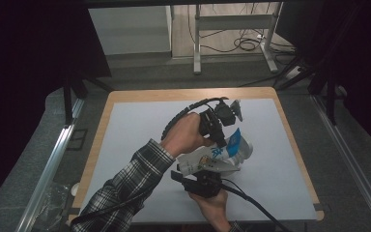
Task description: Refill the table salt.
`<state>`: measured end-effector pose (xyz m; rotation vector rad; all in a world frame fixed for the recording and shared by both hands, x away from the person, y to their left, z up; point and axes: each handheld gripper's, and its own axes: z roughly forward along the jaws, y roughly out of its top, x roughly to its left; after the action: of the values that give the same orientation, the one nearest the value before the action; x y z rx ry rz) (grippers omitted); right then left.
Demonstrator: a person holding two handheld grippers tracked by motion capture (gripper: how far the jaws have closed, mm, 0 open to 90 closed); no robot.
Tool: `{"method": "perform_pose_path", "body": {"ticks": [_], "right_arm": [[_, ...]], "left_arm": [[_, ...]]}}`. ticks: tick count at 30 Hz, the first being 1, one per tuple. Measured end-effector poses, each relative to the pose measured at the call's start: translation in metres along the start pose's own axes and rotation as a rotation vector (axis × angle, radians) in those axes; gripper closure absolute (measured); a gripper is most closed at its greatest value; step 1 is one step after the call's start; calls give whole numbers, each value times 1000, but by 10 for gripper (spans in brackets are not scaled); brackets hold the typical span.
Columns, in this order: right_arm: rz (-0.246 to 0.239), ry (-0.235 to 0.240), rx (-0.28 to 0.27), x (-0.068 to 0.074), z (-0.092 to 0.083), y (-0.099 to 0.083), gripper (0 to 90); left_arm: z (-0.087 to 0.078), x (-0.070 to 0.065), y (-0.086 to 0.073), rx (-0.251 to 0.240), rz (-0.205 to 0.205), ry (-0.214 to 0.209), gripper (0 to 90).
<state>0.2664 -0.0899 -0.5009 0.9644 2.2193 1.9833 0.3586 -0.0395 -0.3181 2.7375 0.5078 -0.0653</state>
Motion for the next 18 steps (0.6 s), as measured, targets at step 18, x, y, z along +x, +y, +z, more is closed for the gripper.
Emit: {"method": "perform_pose_path", "body": {"ticks": [18], "right_arm": [[-19,-34,15,-2,1,-2,471]], "left_arm": [[-9,3,-16,-72,-15,-7,900]]}}
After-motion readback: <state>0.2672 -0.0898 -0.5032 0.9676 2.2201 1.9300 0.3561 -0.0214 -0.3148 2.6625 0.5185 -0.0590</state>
